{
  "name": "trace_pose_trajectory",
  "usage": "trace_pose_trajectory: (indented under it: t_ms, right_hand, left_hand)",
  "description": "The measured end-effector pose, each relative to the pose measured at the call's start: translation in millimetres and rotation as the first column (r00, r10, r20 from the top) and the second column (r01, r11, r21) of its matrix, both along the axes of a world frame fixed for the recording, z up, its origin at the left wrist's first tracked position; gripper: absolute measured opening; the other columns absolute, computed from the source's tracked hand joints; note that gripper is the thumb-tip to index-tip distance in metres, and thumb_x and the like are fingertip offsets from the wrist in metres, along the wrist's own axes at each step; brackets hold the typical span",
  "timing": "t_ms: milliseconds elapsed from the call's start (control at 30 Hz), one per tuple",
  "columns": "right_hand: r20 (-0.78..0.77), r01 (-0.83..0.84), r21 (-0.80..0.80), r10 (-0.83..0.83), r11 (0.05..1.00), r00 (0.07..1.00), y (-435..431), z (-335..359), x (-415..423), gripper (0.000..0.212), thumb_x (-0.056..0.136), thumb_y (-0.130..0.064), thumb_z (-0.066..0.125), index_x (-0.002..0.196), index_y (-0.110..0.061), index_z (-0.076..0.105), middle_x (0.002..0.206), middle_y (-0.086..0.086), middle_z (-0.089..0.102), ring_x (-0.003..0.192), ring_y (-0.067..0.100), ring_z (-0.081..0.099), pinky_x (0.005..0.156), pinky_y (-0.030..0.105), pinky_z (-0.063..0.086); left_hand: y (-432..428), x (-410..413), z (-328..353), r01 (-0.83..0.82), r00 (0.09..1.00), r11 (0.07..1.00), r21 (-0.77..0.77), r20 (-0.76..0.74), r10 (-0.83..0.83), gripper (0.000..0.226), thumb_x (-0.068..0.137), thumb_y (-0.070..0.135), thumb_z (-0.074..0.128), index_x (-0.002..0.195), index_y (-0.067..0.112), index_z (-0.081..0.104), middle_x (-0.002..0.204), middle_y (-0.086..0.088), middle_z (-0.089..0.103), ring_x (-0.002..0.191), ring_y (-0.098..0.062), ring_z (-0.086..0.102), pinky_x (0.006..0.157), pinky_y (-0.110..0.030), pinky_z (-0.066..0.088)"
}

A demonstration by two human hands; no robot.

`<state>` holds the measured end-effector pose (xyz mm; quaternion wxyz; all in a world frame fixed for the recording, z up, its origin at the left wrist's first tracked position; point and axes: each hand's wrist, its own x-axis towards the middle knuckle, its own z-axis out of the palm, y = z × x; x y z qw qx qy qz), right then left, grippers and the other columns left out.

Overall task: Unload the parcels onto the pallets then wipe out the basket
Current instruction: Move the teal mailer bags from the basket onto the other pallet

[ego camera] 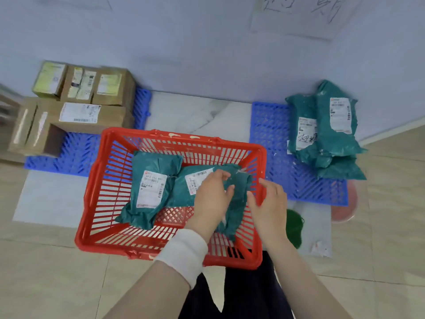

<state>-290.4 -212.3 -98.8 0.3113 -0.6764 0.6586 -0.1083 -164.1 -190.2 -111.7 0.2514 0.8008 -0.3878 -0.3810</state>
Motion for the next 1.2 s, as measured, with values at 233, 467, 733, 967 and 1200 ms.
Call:
trace_pose_trajectory:
  t_ms: [233,467,733,967,1200]
  right_hand:
    - [0.108,-0.031,0.380,-0.011,0.925,0.994,45.1,-19.8,71.6,0.049,0.084,-0.030,0.064,0.126,-0.010,0.048,0.128,0.008,0.052,0.122,0.021,0.047,0.101,0.031,0.036]
    - [0.159,-0.145,0.711,0.044,0.688,0.986,48.0,-73.1,134.1,0.066,0.080,-0.041,0.066,0.133,-0.011,0.039,0.130,0.006,0.054,0.112,0.017,0.054,0.087,0.022,0.039]
    - [0.136,0.009,0.748,-0.167,0.664,0.977,65.9,-132.4,201.6,0.050,0.080,-0.025,0.069,0.123,-0.006,0.051,0.118,0.001,0.060,0.103,0.010,0.055,0.075,0.009,0.035]
    - [0.089,0.209,0.794,-0.450,0.570,0.889,86.3,-185.8,237.5,0.061,0.071,-0.034,0.076,0.120,-0.006,0.052,0.120,0.009,0.063,0.107,0.024,0.060,0.095,0.041,0.048]
    - [0.167,0.266,0.766,-0.581,0.585,0.797,84.7,-125.4,210.1,0.043,0.075,-0.021,0.075,0.111,-0.006,0.057,0.113,0.011,0.065,0.099,0.023,0.063,0.088,0.038,0.053]
  left_hand:
    - [54.7,80.5,-21.4,-0.107,0.994,0.972,0.211,0.004,0.108,0.037,0.085,0.022,0.061,0.119,0.011,0.051,0.121,-0.007,0.058,0.110,-0.023,0.055,0.092,-0.035,0.044]
    - [87.2,149.8,-62.7,-0.301,0.951,0.859,0.415,0.066,0.301,0.056,0.082,0.018,0.064,0.132,0.010,0.039,0.131,-0.018,0.049,0.118,-0.033,0.049,0.098,-0.040,0.042]
    - [92.4,205.2,-119.3,-0.232,0.960,0.864,0.448,-0.038,0.278,0.055,0.082,0.010,0.063,0.131,0.002,0.040,0.132,-0.016,0.052,0.117,-0.032,0.053,0.095,-0.032,0.044]
    - [85.3,213.5,-159.6,-0.231,0.970,0.860,0.455,0.044,0.237,0.057,0.077,0.018,0.066,0.127,0.004,0.042,0.128,-0.014,0.054,0.114,-0.031,0.055,0.098,-0.037,0.045]
    - [88.1,209.7,-104.3,-0.161,0.953,0.870,0.466,-0.156,0.259,0.051,0.083,0.022,0.064,0.127,0.005,0.045,0.130,-0.014,0.055,0.116,-0.030,0.054,0.098,-0.041,0.045]
